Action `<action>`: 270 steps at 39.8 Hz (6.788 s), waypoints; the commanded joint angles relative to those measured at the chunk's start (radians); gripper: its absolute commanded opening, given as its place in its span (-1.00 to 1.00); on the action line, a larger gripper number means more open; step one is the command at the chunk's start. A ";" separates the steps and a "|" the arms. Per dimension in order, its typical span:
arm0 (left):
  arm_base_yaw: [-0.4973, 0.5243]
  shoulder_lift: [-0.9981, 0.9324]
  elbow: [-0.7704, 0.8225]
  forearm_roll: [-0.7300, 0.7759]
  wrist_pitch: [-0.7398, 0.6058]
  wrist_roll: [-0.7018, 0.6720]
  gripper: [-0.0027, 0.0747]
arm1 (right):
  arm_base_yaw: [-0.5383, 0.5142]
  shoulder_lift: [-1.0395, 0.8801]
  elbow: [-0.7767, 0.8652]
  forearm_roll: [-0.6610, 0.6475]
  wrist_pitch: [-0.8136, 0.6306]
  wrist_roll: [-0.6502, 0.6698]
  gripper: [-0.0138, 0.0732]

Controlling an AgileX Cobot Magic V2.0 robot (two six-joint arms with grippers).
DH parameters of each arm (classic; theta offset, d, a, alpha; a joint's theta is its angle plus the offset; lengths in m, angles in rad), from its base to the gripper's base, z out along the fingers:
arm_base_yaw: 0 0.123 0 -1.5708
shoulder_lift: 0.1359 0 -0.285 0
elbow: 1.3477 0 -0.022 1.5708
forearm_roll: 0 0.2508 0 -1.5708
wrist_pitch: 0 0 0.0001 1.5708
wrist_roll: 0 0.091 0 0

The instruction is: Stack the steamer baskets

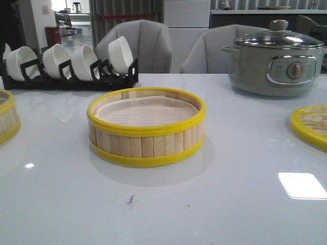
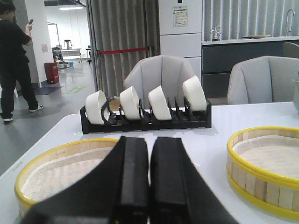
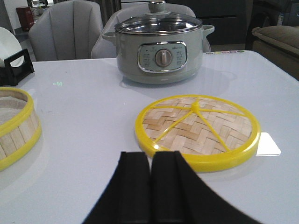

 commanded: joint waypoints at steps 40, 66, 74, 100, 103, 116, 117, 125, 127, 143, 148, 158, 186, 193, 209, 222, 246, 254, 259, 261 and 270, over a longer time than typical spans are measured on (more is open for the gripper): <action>0.000 -0.014 0.000 0.001 -0.085 -0.001 -0.69 | -0.005 -0.020 -0.015 0.000 -0.089 -0.006 -0.58; 0.000 0.009 -0.079 -0.094 -0.041 -0.001 -0.69 | -0.005 -0.020 -0.015 0.000 -0.089 -0.006 -0.58; -0.010 0.254 -0.463 -0.079 0.269 -0.001 -0.69 | -0.005 -0.020 -0.015 0.000 -0.089 -0.006 -0.58; -0.019 1.021 -1.284 -0.025 0.914 0.001 -0.69 | -0.005 -0.020 -0.015 0.000 -0.089 -0.006 -0.58; -0.019 1.032 -1.284 -0.025 0.917 0.001 -0.69 | -0.005 -0.020 -0.015 0.000 -0.089 -0.006 -0.58; -0.019 1.066 -1.276 -0.014 0.905 0.001 -0.69 | -0.005 -0.020 -0.015 0.000 -0.089 -0.006 -0.58; -0.019 1.066 -1.276 -0.014 0.895 0.001 -0.69 | -0.005 -0.020 -0.015 0.000 -0.089 -0.006 -0.58; -0.019 1.066 -1.276 -0.010 0.879 0.001 -0.69 | -0.005 -0.020 -0.015 0.000 -0.089 -0.006 -0.58; -0.019 1.066 -1.276 -0.010 0.879 0.001 -0.69 | -0.005 -0.020 -0.015 0.000 -0.089 -0.006 -0.58; -0.019 1.066 -1.276 -0.003 0.856 0.001 -0.69 | -0.005 -0.020 -0.015 0.000 -0.088 -0.006 -0.58; -0.019 1.066 -1.276 -0.001 0.856 0.001 -0.69 | -0.005 -0.020 -0.015 0.000 -0.088 -0.006 -0.58; -0.019 1.066 -1.276 0.021 0.865 0.001 -0.69 | -0.006 -0.020 -0.016 -0.010 -0.179 -0.004 -0.58; -0.019 1.066 -1.276 0.032 0.856 0.001 -0.69 | -0.005 0.605 -0.641 0.000 0.240 0.062 -0.58; -0.019 1.066 -1.276 0.084 0.854 0.001 -0.69 | -0.005 0.849 -0.859 0.000 0.392 0.062 -0.58; -0.019 1.066 -1.276 0.097 0.869 0.001 -0.69 | -0.005 0.976 -0.936 0.048 0.372 0.062 -0.58; -0.019 1.069 -1.276 0.093 0.886 0.001 -0.66 | -0.005 0.976 -0.946 0.059 0.354 0.018 -0.36; -0.019 1.341 -1.276 -0.019 0.804 0.001 0.27 | -0.005 0.976 -0.946 0.076 0.405 0.005 0.39; -0.019 1.535 -1.290 -0.019 0.693 0.001 0.27 | -0.005 0.976 -0.946 0.077 0.409 0.005 0.39; -0.017 1.646 -1.323 0.003 0.678 0.001 0.27 | -0.005 0.976 -0.946 0.076 0.414 0.005 0.39; -0.017 1.683 -1.339 0.015 0.677 0.001 0.27 | -0.005 0.976 -0.946 0.077 0.421 0.005 0.39; -0.017 1.818 -1.418 0.049 0.669 -0.003 0.27 | -0.005 0.976 -0.946 0.077 0.433 0.005 0.39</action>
